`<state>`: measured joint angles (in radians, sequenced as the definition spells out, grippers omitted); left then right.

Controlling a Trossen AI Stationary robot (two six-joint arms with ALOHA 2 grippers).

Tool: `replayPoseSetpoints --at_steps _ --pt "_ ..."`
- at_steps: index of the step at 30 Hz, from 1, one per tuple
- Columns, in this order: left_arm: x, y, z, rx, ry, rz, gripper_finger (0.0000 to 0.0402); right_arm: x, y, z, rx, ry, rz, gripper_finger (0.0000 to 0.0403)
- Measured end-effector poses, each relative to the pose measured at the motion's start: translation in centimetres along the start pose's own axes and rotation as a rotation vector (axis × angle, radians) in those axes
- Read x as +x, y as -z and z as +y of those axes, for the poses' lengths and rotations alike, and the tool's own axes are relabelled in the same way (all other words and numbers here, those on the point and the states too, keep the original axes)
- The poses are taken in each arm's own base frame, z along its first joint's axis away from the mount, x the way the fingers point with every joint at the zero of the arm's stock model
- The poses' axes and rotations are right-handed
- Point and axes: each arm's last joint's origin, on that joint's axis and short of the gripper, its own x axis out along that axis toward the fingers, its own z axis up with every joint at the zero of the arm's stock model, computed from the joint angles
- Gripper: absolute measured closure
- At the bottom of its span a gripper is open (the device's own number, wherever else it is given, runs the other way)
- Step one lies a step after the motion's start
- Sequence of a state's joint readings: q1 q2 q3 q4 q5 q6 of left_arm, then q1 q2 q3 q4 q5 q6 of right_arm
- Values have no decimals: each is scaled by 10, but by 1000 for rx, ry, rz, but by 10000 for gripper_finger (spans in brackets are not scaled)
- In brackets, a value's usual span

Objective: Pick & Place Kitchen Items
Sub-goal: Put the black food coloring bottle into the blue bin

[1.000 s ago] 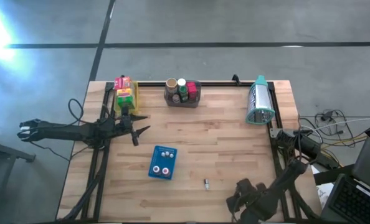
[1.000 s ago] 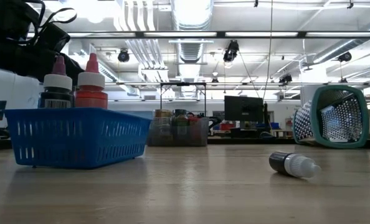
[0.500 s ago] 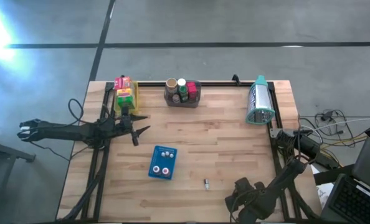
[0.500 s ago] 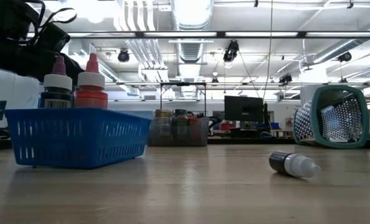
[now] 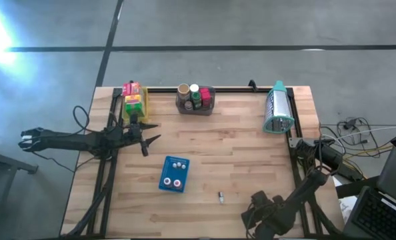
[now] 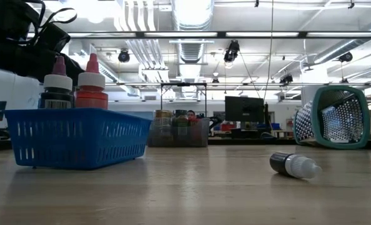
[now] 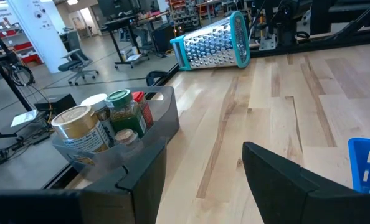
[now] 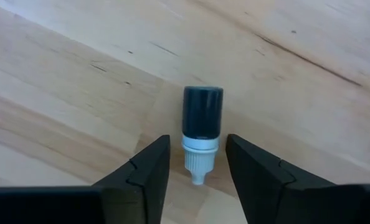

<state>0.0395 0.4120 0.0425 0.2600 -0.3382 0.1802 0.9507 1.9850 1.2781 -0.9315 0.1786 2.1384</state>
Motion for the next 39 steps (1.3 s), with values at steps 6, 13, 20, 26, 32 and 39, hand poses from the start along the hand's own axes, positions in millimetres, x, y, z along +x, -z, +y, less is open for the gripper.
replayPoseSetpoints --at_steps 6,13,20,26,32,39 --pt "0 0 0 0 0 0 186 -2 8 -6 38 -5 -5 247" --pt "0 0 0 0 0 0 186 0 23 -12 54 -95 -134 272" --pt "0 0 0 0 -1 0 186 6 33 -8 -6 -154 -216 269" --pt "0 0 0 0 0 0 186 15 48 -9 1 -133 -236 246" --pt "0 0 0 0 0 1 186 17 58 4 25 -89 -215 248" --pt "0 0 0 1 0 4 186 17 39 15 69 118 -214 273"
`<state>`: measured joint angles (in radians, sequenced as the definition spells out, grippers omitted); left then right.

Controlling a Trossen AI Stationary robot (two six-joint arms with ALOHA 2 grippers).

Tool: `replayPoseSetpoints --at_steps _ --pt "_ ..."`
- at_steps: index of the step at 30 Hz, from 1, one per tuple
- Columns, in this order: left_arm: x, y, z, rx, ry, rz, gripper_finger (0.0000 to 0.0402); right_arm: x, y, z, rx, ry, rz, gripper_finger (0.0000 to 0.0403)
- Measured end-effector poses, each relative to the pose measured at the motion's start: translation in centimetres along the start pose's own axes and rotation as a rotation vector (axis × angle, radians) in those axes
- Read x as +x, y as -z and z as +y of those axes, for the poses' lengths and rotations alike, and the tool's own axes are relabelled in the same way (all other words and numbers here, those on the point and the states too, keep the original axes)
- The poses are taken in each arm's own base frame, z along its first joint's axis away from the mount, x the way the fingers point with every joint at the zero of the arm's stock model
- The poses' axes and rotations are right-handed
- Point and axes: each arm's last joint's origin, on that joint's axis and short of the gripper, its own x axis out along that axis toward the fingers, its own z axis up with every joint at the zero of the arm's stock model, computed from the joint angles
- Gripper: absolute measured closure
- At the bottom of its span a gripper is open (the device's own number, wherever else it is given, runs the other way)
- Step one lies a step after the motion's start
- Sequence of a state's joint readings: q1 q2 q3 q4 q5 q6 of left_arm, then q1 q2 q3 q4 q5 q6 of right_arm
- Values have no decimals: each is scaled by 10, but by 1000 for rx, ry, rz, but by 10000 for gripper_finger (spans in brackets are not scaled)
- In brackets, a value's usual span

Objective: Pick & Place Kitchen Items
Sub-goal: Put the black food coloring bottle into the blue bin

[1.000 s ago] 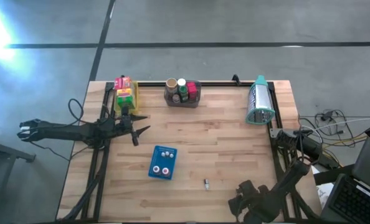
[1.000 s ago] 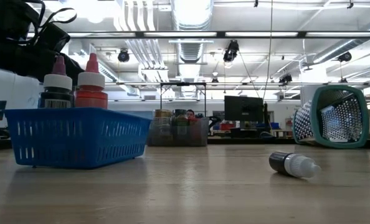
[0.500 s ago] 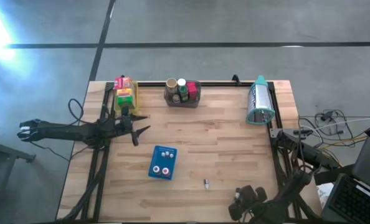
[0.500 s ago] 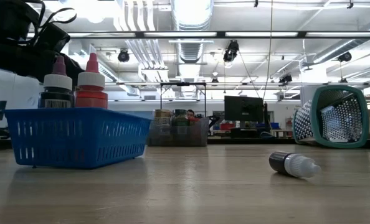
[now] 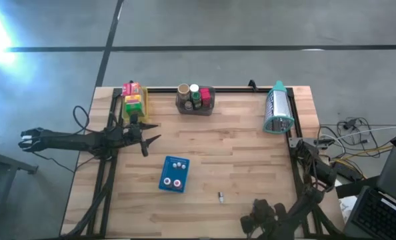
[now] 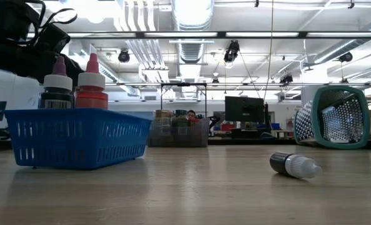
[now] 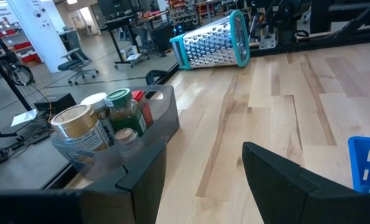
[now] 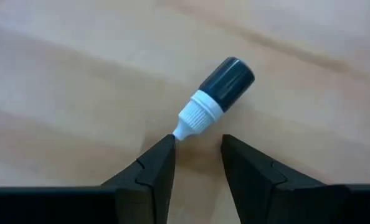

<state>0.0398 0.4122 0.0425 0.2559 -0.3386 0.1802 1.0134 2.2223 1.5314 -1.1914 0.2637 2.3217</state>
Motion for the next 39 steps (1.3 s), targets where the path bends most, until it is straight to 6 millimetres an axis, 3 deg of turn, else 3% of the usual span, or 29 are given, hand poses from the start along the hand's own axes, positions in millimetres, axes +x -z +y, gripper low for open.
replayPoseSetpoints --at_steps 19,30,39 --pt "0 0 0 1 1 4 186 -15 -17 7 43 -6 62 218" --pt "0 0 0 1 1 4 186 -10 -31 18 73 2 59 229" --pt "0 0 0 1 1 4 186 -7 -34 15 72 55 78 218"
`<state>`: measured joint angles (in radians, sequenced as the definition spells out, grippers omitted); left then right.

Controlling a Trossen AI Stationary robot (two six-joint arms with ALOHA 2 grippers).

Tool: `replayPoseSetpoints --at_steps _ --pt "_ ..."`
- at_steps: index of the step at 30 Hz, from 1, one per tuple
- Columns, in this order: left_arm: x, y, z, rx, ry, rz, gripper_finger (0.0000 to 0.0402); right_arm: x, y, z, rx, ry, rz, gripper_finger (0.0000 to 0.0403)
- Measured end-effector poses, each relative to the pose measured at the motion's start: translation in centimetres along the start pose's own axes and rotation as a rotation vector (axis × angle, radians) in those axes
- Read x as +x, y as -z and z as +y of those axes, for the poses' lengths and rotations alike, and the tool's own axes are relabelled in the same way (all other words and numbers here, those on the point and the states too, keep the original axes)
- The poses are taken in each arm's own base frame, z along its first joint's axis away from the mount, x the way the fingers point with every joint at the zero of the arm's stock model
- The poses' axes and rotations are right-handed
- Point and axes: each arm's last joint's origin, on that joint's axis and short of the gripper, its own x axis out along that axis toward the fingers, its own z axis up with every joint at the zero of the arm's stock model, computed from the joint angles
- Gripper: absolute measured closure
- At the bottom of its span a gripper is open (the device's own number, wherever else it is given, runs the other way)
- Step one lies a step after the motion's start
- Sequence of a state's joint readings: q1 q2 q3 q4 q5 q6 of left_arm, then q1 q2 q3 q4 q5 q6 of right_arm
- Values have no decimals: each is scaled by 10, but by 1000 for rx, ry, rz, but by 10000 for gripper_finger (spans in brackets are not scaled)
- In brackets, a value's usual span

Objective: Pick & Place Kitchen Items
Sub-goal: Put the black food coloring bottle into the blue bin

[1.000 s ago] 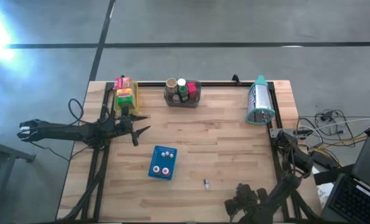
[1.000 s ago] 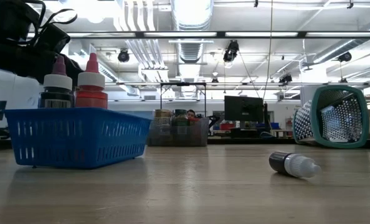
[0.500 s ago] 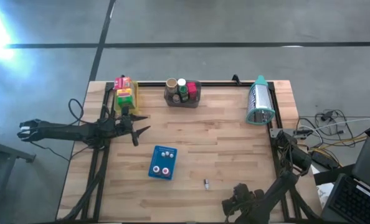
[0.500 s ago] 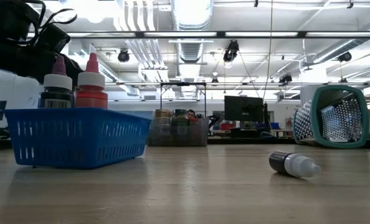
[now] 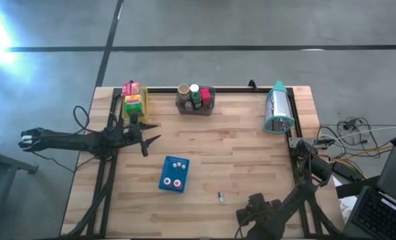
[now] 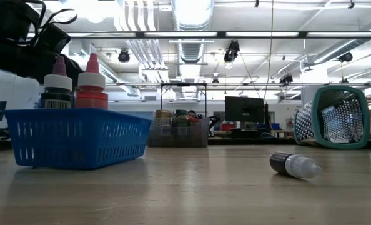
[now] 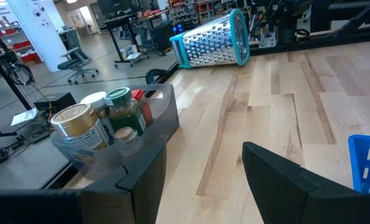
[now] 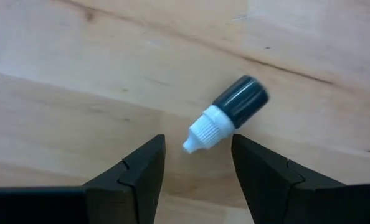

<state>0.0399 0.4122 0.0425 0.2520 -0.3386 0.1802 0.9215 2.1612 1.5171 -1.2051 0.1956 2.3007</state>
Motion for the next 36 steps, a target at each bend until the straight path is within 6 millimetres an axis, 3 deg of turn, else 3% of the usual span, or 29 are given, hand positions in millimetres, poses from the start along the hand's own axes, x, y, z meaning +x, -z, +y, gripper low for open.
replayPoseSetpoints --at_steps 15,36 --pt "0 0 0 0 0 0 186 7 -3 -5 -8 41 -27 239" --pt "0 0 0 0 0 0 186 12 -1 -13 -39 83 -25 353"
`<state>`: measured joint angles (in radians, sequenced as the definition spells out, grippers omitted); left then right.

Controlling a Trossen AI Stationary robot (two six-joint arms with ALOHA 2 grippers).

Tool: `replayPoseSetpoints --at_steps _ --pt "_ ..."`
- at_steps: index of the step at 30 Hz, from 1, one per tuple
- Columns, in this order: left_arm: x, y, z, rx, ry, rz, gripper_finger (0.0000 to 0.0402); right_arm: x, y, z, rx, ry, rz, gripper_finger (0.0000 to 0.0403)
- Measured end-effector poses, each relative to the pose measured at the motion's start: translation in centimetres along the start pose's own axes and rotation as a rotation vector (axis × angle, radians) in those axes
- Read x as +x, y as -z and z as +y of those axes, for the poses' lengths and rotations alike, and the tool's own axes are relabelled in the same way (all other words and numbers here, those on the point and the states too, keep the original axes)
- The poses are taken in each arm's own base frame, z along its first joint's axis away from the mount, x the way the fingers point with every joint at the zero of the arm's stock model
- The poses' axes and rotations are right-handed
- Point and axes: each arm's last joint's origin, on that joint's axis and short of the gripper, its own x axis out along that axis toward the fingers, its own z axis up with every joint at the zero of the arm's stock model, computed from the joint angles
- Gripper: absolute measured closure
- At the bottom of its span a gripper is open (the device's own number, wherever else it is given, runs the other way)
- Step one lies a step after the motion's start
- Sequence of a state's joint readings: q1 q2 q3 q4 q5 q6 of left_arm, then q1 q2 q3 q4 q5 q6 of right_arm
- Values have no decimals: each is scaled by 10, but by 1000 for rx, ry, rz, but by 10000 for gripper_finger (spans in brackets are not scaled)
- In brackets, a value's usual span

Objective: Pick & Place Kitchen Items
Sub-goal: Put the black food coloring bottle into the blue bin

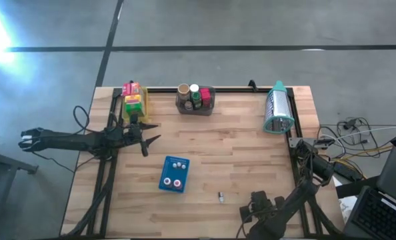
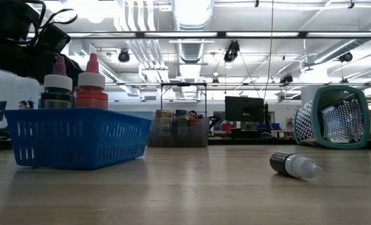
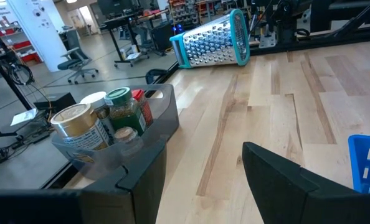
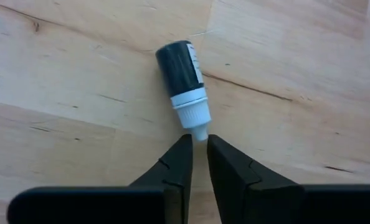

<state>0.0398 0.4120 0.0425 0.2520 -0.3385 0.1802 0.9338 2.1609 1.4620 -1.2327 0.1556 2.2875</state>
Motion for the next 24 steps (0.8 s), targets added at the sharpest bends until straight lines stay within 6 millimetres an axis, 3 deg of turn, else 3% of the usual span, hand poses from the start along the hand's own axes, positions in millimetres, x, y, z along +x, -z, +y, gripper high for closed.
replayPoseSetpoints --at_steps 5,17,24 --pt "0 0 0 0 1 0 186 -1 1 -2 -5 -2 -1 339" --pt "0 0 0 0 0 0 186 -9 5 -20 -92 -24 -31 241" --pt "0 0 0 0 1 0 186 -10 19 -27 -91 -148 -8 226"
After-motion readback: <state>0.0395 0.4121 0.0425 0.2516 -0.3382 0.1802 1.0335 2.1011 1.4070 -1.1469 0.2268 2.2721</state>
